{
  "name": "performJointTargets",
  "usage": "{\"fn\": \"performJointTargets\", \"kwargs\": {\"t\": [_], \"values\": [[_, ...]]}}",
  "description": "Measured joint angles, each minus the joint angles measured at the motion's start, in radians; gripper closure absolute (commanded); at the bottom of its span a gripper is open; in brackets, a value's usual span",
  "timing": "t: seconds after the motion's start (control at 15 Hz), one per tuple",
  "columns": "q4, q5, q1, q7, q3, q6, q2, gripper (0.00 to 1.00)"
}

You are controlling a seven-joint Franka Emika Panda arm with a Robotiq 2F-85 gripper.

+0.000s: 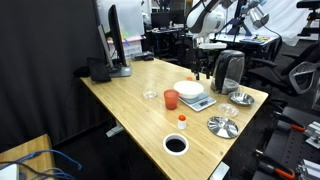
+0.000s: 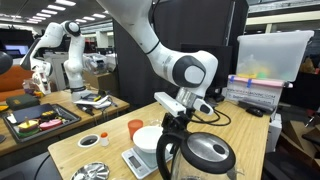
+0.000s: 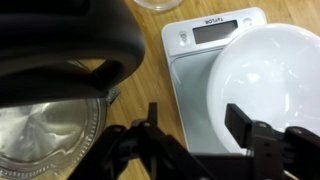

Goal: Put the white bowl on the scale, open the lid on the electric kettle

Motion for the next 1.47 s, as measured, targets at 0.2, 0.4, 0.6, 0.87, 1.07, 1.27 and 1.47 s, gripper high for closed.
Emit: {"fn": "performJointTargets", "kwargs": {"t": [0.2, 0.4, 0.6, 0.87, 1.07, 1.27, 1.47], "values": [[0.006, -0.012, -0.003, 0.001, -0.018, 0.018, 0.002, 0.0], [0.017, -0.069, 0.013, 0.02, -0.018, 0.027, -0.032, 0.0], [0.013, -0.144, 0.056, 0.033, -0.016, 0.022, -0.117, 0.0], [-0.036, -0.207, 0.101, 0.031, -0.001, 0.018, -0.233, 0.0], [-0.089, -0.245, 0.114, 0.03, 0.007, 0.019, -0.3, 0.0], [-0.125, -0.27, 0.124, 0.033, 0.01, 0.023, -0.342, 0.0], [-0.14, -0.287, 0.137, 0.066, 0.016, 0.024, -0.365, 0.33]]}}
